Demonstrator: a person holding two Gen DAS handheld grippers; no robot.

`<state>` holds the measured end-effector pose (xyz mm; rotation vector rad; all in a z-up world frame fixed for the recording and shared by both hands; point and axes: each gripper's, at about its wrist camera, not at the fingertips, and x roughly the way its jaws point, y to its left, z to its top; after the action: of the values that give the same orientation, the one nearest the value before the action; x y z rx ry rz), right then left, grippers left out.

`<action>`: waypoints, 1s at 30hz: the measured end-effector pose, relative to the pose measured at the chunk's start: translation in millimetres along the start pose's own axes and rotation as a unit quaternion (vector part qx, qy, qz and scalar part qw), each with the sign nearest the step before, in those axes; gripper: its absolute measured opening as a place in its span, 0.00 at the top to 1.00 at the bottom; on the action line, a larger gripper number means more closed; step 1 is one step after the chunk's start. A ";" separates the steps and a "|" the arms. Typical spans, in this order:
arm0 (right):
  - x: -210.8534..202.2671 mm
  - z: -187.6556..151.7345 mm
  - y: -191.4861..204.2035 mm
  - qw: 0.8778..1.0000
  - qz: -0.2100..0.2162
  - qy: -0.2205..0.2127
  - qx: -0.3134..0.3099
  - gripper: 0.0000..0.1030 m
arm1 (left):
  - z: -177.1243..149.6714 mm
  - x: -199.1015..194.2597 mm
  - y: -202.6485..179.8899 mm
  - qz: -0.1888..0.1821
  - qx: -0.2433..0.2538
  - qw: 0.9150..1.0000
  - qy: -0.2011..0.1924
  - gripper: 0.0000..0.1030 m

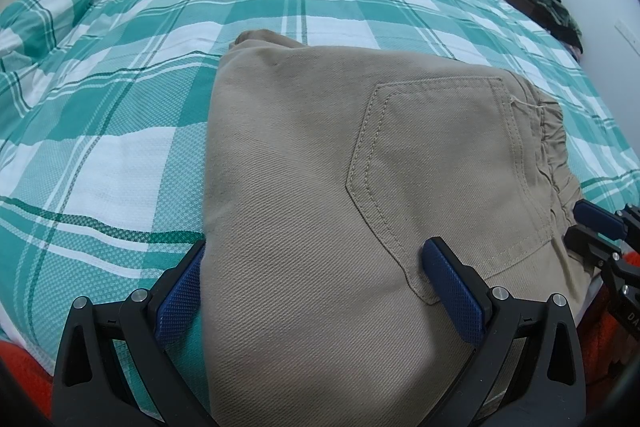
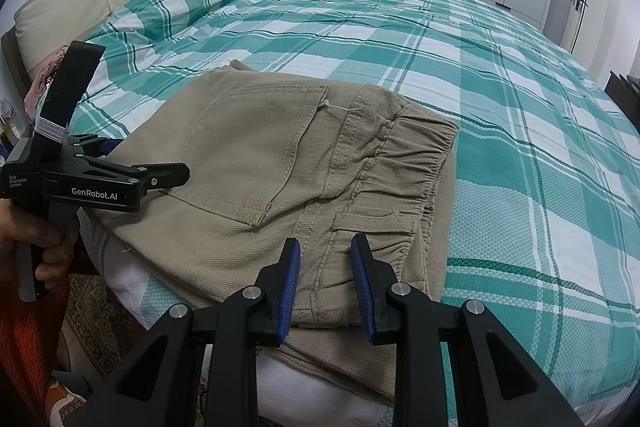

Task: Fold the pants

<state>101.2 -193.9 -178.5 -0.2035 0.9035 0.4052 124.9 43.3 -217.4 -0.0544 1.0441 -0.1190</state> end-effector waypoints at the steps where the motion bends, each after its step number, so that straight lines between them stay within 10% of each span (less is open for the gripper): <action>1: 0.0 -0.1 0.1 1.000 0.000 0.000 0.000 0.73 | -0.2 -0.1 0.2 0.000 0.000 1.000 0.000 0.01; 19: -0.2 0.0 0.2 1.000 -0.002 0.000 -0.001 0.73 | -0.2 -0.8 -0.1 -0.003 -0.004 1.000 -0.003 0.01; 26: -9.2 10.3 -8.5 0.999 0.029 0.013 0.023 0.73 | 19.8 -31.6 40.3 -0.073 -0.071 0.994 0.027 0.01; 30: -50.7 18.1 -72.4 0.984 0.066 -0.046 0.158 0.39 | 25.7 -48.0 95.3 -0.121 -0.160 0.980 0.004 0.01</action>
<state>117.0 -266.3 -127.0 0.1662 0.8790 0.3853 130.1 143.5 -173.0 -0.4746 1.0541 -0.1708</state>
